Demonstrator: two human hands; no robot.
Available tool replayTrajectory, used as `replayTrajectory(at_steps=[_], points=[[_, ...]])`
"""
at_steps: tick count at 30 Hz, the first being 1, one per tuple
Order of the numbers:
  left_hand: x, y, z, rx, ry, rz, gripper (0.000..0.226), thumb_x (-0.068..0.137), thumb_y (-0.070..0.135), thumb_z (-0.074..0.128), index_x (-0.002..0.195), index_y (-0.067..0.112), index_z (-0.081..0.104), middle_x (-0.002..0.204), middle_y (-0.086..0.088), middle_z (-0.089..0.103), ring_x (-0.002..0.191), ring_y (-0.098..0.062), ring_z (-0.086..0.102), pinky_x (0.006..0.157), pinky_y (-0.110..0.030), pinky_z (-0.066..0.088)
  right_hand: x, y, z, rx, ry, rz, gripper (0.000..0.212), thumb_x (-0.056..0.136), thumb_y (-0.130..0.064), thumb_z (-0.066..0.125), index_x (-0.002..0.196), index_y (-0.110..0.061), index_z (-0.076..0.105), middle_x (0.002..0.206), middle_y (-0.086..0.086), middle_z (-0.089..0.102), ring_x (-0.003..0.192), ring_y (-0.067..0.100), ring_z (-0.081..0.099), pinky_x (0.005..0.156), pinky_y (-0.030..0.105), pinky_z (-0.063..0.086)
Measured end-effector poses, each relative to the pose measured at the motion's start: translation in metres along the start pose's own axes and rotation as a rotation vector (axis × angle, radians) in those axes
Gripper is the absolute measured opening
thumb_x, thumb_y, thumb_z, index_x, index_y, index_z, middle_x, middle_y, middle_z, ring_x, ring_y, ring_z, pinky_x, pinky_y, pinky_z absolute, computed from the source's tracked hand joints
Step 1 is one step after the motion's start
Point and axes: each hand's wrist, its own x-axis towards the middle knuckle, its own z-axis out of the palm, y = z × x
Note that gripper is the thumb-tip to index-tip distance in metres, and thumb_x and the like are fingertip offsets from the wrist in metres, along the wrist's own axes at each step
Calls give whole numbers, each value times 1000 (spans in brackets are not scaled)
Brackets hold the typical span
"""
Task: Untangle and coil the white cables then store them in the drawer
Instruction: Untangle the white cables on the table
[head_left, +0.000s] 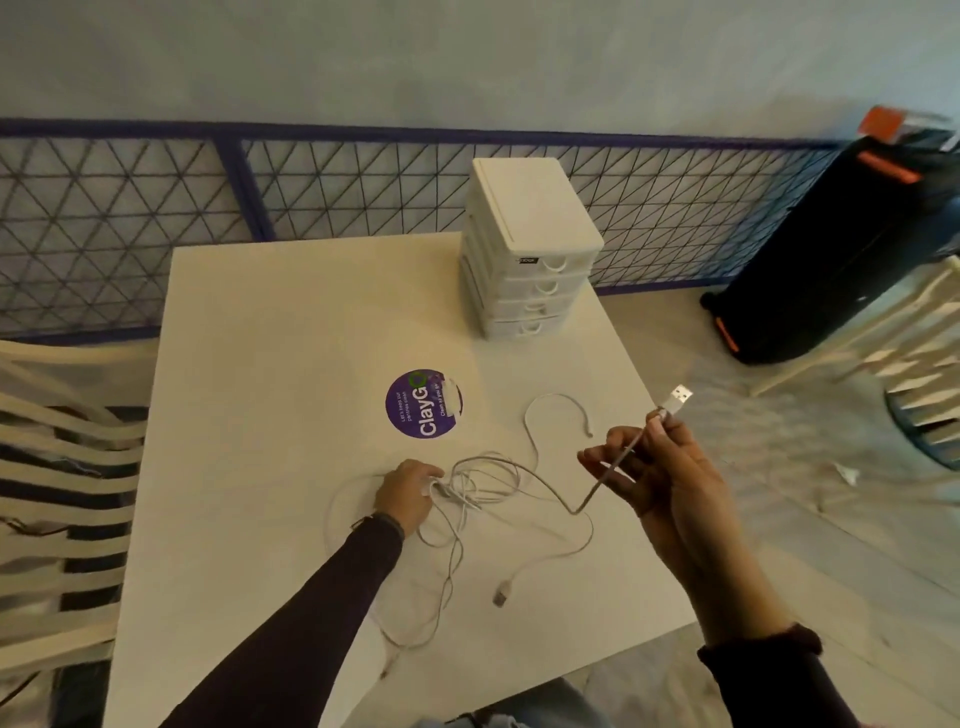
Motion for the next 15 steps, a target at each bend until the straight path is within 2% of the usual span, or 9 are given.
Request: replayTrajectory(at_steps=[4, 7, 10, 13, 15], points=[[5, 7, 16, 113, 37, 26, 35, 78, 14, 69, 112, 21, 66, 117, -8, 58, 108, -31, 53, 92, -39, 46, 1, 10, -10, -99, 47, 68, 18, 100, -19, 34, 89, -16, 49, 72, 10, 66, 72, 29, 68, 79, 45, 56], [7, 4, 21, 191, 66, 51, 30, 79, 22, 70, 109, 21, 68, 116, -9, 56, 105, -30, 50, 87, -38, 45, 0, 10, -17, -221, 37, 88, 17, 100, -19, 34, 94, -15, 48, 72, 9, 68, 67, 28, 67, 66, 38, 58], [12, -1, 18, 263, 56, 92, 27, 79, 28, 70, 105, 20, 67, 113, -6, 56, 103, -27, 50, 84, -35, 45, 2, 14, -31, -626, 35, 48, 13, 100, -20, 35, 101, -15, 46, 70, 7, 69, 48, 20, 55, 50, 29, 45], [16, -4, 1, 360, 21, 109, 18, 83, 24, 65, 99, 18, 64, 110, -5, 56, 100, -26, 53, 81, -34, 46, 6, 19, -58, -1120, 67, -13, 10, 99, -18, 36, 101, -22, 45, 66, 2, 70, 43, 15, 44, 46, 28, 39], [17, -8, -18, 261, 74, 92, 7, 82, 17, 64, 88, 16, 62, 101, -8, 59, 93, -27, 58, 77, -35, 47, 10, 13, -75, -1263, 123, -54, 10, 98, -17, 37, 101, -23, 44, 64, -1, 70, 43, 15, 44, 46, 27, 38]])
